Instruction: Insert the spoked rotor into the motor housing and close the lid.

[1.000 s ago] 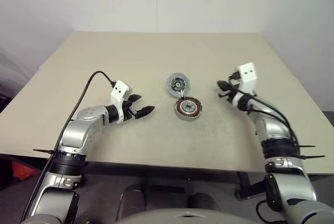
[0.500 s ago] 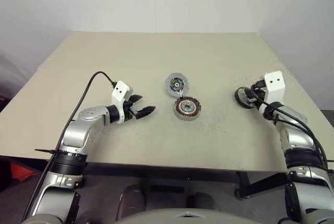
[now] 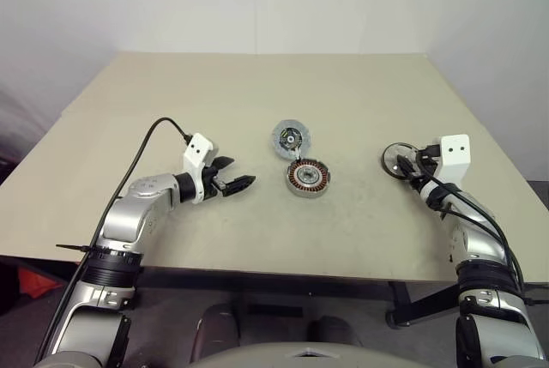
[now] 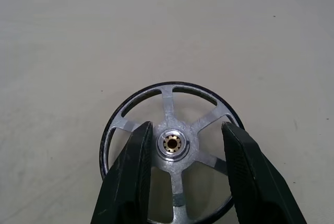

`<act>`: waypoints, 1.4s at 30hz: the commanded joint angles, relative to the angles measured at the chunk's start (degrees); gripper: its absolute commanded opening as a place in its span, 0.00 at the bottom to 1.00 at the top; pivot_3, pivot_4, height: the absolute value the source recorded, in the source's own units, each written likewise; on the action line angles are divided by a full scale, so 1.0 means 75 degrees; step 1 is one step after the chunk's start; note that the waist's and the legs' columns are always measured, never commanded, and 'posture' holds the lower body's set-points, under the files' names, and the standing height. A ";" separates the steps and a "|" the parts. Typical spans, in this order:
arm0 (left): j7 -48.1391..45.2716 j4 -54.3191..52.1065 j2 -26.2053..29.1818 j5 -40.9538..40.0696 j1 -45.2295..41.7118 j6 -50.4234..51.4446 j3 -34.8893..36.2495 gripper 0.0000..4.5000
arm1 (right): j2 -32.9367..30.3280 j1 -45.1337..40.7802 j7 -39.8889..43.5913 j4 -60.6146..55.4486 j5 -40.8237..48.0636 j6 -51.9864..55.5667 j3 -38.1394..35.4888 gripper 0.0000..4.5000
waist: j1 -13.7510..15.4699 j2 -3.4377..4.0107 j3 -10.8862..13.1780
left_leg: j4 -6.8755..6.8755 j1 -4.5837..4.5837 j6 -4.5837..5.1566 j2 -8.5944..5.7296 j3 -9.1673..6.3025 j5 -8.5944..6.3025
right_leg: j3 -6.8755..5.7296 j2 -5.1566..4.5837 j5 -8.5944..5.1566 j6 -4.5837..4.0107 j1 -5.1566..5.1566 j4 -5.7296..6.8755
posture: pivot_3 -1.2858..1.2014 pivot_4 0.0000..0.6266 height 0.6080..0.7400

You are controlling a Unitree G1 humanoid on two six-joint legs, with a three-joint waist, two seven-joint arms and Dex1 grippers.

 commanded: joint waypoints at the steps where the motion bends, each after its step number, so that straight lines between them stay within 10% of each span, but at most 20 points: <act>1: -0.0041 -0.0140 0.0100 0.0010 -0.0177 -0.0069 0.0039 1.00 | -0.0008 -0.0148 -0.0082 -0.0216 0.0119 -0.0239 -0.0212 0.52 | 0.0000 0.0000 0.0000 | 0.0000 0.0000 0.0000 0.0000 0.0000 0.0000 | 0.0000 0.0000 0.0000 0.0000 0.0000 0.0000 | 0.52 0.00 1.00; 6: -0.0021 -0.0119 0.0123 0.0016 -0.0192 -0.0074 0.0081 1.00 | -0.0012 -0.0243 -0.0094 -0.0082 0.0117 -0.0371 -0.0202 0.48 | 0.0000 0.0000 0.0000 | -0.0001 0.0000 0.0000 0.0000 0.0000 0.0000 | 0.0000 0.0000 0.0000 0.0000 -0.0001 0.0000 | 0.52 0.00 1.00; 12: -0.0006 -0.0117 0.0144 0.0019 -0.0190 -0.0080 0.0110 1.00 | 0.0062 -0.0192 -0.0027 -0.0034 0.0130 -0.0278 -0.0103 0.08 | -0.0001 0.0000 0.0000 | -0.0001 0.0000 0.0000 0.0000 0.0000 0.0000 | 0.0000 0.0000 0.0000 0.0000 0.0000 0.0000 | 0.52 0.00 1.00; 22: -0.0014 -0.0123 0.0193 0.0000 -0.0183 -0.0075 0.0112 1.00 | 0.0203 -0.0021 0.0066 -0.0399 0.0297 -0.0144 -0.0171 0.08 | -0.0002 0.0000 0.0000 | -0.0002 0.0000 0.0000 0.0000 0.0000 0.0000 | 0.0000 0.0000 -0.0001 0.0001 -0.0001 -0.0001 | 0.52 0.00 1.00; 28: -0.0020 -0.0109 0.0194 -0.0001 -0.0185 -0.0072 0.0092 1.00 | 0.0224 0.0104 -0.0005 -0.0528 0.0295 -0.0252 -0.0145 0.42 | -0.0001 0.0000 0.0000 | -0.0005 -0.0001 0.0000 0.0001 0.0000 0.0000 | 0.0000 0.0001 -0.0001 0.0001 -0.0002 -0.0004 | 0.52 0.00 1.00; 42: -0.0016 -0.0049 0.0213 0.0025 -0.0231 -0.0124 0.0112 1.00 | 0.0263 -0.0048 0.0021 0.0198 0.0274 -0.0496 -0.0142 0.42 | -0.0004 0.0000 0.0000 | -0.0006 0.0000 -0.0001 0.0000 0.0000 0.0000 | 0.0000 0.0000 -0.0001 0.0002 -0.0001 -0.0004 | 0.52 0.00 1.00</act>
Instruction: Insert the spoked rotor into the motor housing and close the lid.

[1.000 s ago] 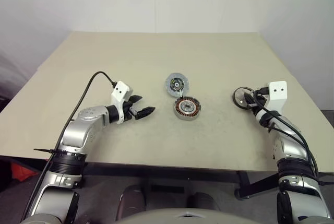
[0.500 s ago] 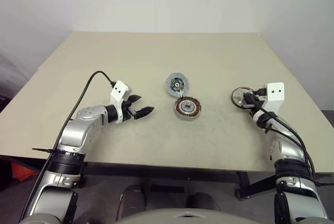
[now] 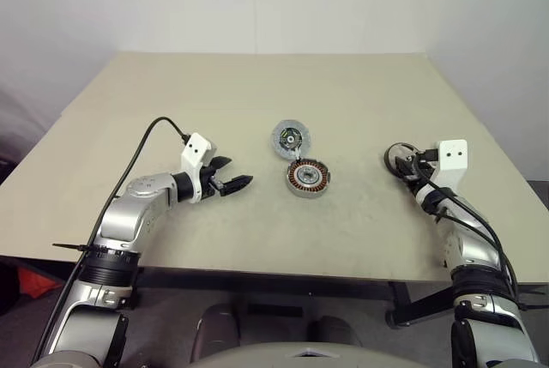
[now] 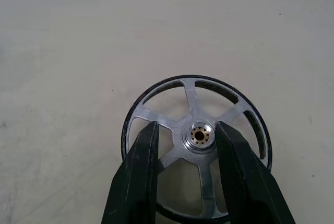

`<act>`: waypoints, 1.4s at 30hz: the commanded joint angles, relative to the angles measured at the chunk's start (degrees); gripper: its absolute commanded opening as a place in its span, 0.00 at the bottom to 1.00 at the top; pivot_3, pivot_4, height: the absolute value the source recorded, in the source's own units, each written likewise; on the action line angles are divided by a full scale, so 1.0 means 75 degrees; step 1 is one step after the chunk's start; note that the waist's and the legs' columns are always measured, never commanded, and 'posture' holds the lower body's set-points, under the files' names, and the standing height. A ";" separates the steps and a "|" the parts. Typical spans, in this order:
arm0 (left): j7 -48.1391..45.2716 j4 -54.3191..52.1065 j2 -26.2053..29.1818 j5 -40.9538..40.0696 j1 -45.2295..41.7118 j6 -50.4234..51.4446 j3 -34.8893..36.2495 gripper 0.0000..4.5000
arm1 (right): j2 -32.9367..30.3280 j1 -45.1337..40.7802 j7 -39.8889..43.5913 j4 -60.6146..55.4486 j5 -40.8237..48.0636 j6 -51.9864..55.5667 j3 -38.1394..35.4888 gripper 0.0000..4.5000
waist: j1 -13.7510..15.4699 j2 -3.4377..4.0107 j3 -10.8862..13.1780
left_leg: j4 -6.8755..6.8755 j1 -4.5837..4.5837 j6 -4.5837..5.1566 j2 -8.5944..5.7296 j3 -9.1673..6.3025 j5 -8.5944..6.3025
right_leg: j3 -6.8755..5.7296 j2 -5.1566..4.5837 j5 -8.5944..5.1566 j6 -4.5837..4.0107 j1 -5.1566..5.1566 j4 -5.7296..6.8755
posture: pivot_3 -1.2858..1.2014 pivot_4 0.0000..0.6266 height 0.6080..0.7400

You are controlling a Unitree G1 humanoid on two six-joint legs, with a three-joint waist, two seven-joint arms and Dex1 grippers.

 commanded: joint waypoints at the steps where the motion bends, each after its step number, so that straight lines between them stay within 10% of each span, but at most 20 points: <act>1: -0.0015 -0.0122 0.0098 0.0012 -0.0187 -0.0123 0.0115 1.00 | 0.0015 -0.0192 0.0004 0.0092 0.0092 -0.0132 -0.0143 0.42 | -0.0001 0.0000 0.0000 | 0.0000 0.0000 0.0000 0.0000 0.0000 0.0000 | 0.0000 0.0000 0.0000 0.0000 0.0001 0.0000 | 0.52 0.00 1.00; 22: 0.0013 -0.0117 0.0099 0.0024 -0.0182 -0.0153 0.0118 1.00 | 0.0060 -0.0331 -0.0096 -0.0050 0.0243 0.0149 -0.0134 0.42 | -0.0008 0.0000 0.0000 | 0.0000 0.0001 0.0000 0.0001 0.0000 0.0000 | 0.0000 0.0001 -0.0001 0.0001 0.0000 0.0000 | 0.52 0.00 1.00; 28: 0.0029 -0.0107 0.0104 0.0026 -0.0197 -0.0157 0.0139 1.00 | 0.0038 -0.0422 -0.0105 0.0098 0.0211 0.0121 -0.0118 0.07 | -0.0012 0.0000 0.0000 | 0.0000 0.0001 0.0000 0.0001 0.0000 0.0000 | 0.0000 0.0002 -0.0001 0.0001 -0.0001 0.0000 | 0.52 0.00 1.00; 42: 0.0041 -0.0088 0.0102 0.0032 -0.0190 -0.0195 0.0134 1.00 | 0.0006 -0.0716 0.0370 -0.0672 0.0722 0.0934 -0.0098 0.06 | -0.0015 0.0000 0.0000 | -0.0004 -0.0001 0.0000 0.0001 0.0000 0.0000 | 0.0001 0.0002 0.0000 0.0000 -0.0005 -0.0002 | 0.52 0.00 1.00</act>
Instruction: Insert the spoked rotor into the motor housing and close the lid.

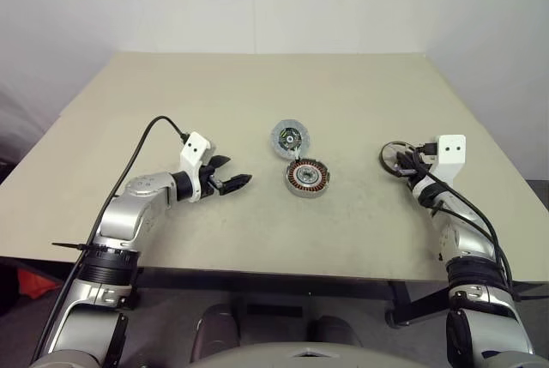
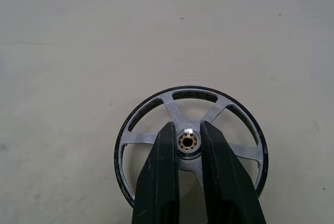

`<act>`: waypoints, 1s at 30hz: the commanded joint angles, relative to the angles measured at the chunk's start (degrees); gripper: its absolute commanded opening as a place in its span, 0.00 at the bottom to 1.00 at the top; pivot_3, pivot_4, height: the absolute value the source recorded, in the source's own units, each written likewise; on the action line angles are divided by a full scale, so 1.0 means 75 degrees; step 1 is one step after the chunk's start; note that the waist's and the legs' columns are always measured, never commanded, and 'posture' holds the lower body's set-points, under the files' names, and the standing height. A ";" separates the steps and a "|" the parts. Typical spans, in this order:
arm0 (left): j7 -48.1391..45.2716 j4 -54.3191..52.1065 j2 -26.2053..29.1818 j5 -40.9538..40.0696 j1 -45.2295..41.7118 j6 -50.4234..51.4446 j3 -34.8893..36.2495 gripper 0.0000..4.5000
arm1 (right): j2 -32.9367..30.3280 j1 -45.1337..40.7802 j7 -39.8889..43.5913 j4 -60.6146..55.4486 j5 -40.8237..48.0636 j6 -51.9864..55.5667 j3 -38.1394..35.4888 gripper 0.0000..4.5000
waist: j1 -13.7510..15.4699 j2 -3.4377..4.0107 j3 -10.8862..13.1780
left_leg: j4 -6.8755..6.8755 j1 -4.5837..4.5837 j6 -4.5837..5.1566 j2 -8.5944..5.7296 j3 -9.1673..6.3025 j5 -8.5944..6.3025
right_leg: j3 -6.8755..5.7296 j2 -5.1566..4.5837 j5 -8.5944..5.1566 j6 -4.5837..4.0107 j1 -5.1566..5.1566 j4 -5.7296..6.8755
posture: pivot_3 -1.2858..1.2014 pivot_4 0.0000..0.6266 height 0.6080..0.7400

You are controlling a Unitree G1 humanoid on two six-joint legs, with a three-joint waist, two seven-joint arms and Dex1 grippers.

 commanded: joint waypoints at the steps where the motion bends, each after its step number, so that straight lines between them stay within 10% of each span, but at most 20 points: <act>1: 0.0002 -0.0142 0.0072 0.0016 -0.0165 -0.0151 0.0122 1.00 | -0.0091 -0.0265 0.0465 -0.1096 0.0511 0.0691 -0.0011 0.06 | 0.0006 0.0001 0.0000 | -0.0002 -0.0002 0.0000 0.0000 0.0000 0.0000 | 0.0000 0.0000 0.0000 -0.0001 -0.0002 0.0000 | 0.52 0.00 1.00; 15: -0.0030 -0.0122 0.0036 0.0070 -0.0146 -0.0172 0.0090 1.00 | -0.1243 -0.0162 0.2260 -0.5042 0.1289 0.4439 0.1516 0.06 | 0.0042 0.0000 0.0001 | -0.0012 -0.0008 -0.0001 0.0002 -0.0001 0.0001 | -0.0002 0.0000 0.0000 0.0000 -0.0005 -0.0011 | 0.52 0.00 1.00; 30: 0.0082 -0.0270 0.0047 0.0051 -0.0001 -0.0151 0.0174 1.00 | -0.0549 -0.0523 0.2113 -0.5025 0.0905 0.4681 0.2440 0.06 | 0.0047 0.0000 0.0001 | -0.0015 -0.0012 -0.0006 0.0002 -0.0001 0.0003 | -0.0001 0.0000 0.0001 -0.0001 -0.0010 -0.0010 | 0.52 0.00 1.00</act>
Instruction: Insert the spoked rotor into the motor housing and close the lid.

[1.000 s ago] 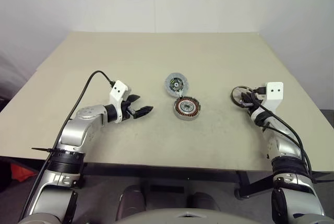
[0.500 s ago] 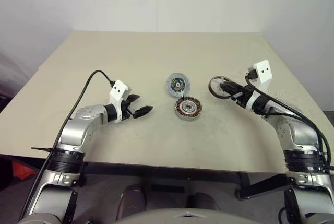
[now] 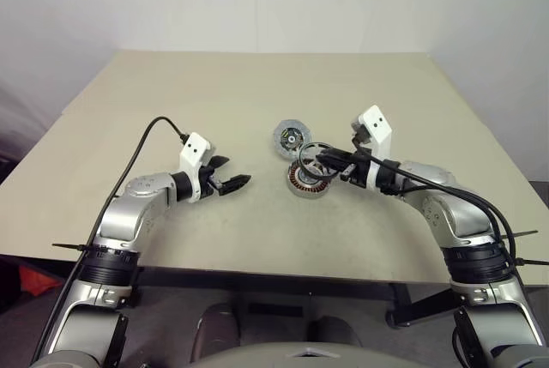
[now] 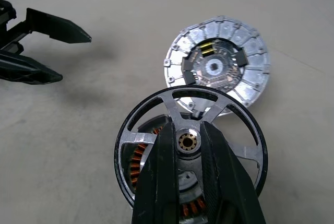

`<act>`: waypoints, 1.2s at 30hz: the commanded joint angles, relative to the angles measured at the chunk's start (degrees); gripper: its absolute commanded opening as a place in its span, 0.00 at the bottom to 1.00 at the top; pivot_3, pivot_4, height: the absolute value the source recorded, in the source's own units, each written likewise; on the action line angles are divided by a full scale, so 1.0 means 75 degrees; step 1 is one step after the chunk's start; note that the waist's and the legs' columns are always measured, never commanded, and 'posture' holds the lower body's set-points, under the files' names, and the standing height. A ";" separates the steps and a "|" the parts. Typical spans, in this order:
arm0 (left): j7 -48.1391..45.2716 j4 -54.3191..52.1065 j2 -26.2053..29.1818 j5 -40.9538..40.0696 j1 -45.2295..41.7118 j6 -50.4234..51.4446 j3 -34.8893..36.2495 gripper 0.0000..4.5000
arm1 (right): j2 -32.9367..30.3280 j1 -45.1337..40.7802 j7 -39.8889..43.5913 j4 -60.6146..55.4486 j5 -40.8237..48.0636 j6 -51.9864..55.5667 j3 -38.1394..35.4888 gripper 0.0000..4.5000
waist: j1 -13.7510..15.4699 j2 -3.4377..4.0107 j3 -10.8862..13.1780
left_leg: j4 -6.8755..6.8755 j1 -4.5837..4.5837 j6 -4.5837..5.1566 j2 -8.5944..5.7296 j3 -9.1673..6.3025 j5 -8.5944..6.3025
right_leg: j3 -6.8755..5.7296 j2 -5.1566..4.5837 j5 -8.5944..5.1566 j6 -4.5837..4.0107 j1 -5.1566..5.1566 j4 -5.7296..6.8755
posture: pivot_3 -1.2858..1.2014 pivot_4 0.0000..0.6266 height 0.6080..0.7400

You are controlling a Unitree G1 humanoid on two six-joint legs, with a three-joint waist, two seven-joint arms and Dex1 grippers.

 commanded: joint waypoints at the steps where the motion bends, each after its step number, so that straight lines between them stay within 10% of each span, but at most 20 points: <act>1: 0.0017 -0.0275 0.0066 -0.0047 -0.0041 -0.0130 0.0171 1.00 | 0.0073 -0.0221 -0.0024 -0.0065 -0.0059 -0.0120 -0.0008 0.06 | 0.0004 0.0000 0.0000 | 0.0000 0.0000 0.0000 0.0000 0.0000 0.0000 | 0.0000 0.0000 0.0000 0.0000 0.0000 0.0000 | 0.52 0.00 1.00; 36: 0.0057 -0.0223 0.0080 -0.0010 -0.0076 -0.0195 0.0169 1.00 | 0.0645 0.0139 -0.0191 0.0936 -0.0725 -0.0900 0.0242 0.06 | 0.0002 -0.0002 -0.0002 | 0.0004 0.0012 -0.0015 0.0000 -0.0002 0.0009 | 0.0000 0.0000 0.0001 -0.0001 0.0009 0.0014 | 0.52 0.00 1.00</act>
